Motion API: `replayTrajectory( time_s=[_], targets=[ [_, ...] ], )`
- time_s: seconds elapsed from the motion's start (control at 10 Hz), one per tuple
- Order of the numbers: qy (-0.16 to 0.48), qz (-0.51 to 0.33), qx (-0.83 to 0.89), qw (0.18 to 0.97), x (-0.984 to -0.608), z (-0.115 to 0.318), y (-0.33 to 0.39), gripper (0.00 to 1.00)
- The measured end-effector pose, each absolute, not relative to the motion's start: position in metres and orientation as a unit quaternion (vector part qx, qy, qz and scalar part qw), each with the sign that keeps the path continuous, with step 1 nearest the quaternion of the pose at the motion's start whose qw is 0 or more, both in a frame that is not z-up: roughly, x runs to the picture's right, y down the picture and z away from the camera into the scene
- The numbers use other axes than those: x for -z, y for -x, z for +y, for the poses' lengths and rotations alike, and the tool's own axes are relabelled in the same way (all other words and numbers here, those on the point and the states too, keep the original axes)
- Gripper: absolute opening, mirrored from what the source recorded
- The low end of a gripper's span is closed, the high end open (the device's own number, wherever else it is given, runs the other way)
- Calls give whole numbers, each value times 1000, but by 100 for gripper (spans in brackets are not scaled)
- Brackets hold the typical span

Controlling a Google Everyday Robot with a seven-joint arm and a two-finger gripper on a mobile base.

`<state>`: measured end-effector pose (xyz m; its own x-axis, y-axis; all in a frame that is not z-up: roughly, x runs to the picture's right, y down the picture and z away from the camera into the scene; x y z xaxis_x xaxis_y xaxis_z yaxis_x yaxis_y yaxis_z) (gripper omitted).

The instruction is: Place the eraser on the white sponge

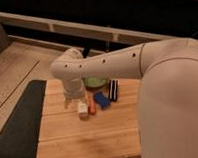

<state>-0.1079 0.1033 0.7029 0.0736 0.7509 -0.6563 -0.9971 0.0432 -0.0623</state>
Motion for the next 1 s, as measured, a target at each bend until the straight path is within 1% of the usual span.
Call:
replayTrajectory(
  time_s=[0.7, 0.8, 1.0],
  targets=[
    [261, 232, -639, 685, -704, 101, 109, 65],
    [249, 236, -651, 677, -709, 96, 100, 65],
    [194, 251, -685, 656, -720, 81, 34, 65]
  ],
)
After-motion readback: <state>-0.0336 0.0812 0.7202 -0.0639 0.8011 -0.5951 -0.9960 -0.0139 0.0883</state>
